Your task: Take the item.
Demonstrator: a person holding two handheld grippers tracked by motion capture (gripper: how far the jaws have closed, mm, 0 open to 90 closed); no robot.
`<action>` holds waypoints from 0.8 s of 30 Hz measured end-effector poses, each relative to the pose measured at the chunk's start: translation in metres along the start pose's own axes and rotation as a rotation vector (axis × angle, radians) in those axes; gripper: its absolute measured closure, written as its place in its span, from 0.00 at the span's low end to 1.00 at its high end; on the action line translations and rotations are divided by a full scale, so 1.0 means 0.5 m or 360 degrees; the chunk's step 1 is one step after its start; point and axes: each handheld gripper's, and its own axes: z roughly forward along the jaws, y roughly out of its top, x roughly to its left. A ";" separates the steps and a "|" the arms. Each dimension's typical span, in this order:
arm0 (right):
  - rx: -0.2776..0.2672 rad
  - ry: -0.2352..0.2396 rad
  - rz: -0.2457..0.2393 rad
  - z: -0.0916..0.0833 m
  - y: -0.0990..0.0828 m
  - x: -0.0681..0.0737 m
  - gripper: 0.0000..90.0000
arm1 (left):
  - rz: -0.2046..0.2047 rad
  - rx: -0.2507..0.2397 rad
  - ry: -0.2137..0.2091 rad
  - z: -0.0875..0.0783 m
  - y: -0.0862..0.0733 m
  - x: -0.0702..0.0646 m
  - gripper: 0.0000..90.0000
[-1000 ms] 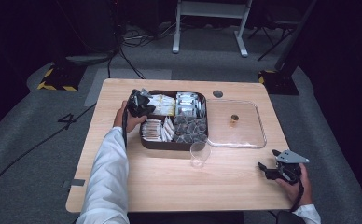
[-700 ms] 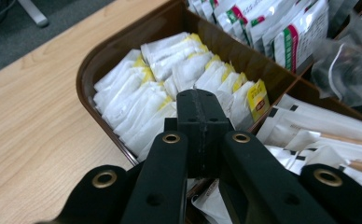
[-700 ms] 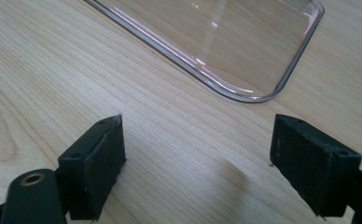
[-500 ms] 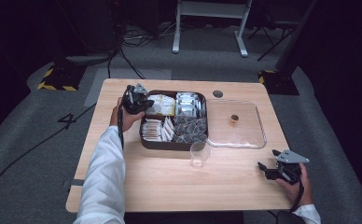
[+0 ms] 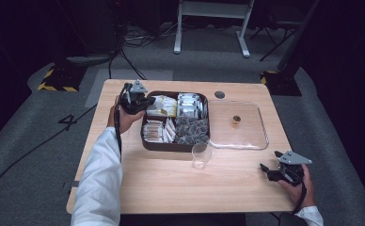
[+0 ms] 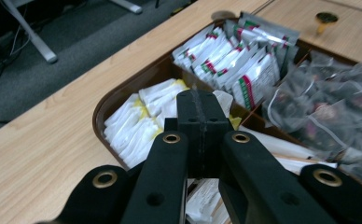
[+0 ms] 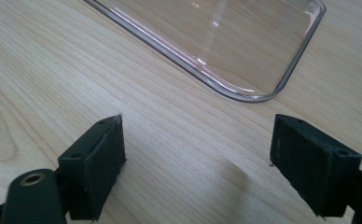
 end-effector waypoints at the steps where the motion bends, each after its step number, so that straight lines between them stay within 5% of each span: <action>1: 0.0000 0.0000 0.0000 0.000 0.000 0.000 0.20 | 0.0000 0.0000 0.0000 0.000 0.000 0.000 1.00; 8: 0.0001 0.0001 0.0001 0.000 0.000 0.000 0.20 | 0.0018 -0.0092 -0.0047 -0.033 0.016 -0.022 1.00; 24: 0.0002 -0.0001 0.0001 0.000 0.000 -0.001 0.20 | 0.0071 -0.0144 -0.0152 -0.062 0.012 -0.072 1.00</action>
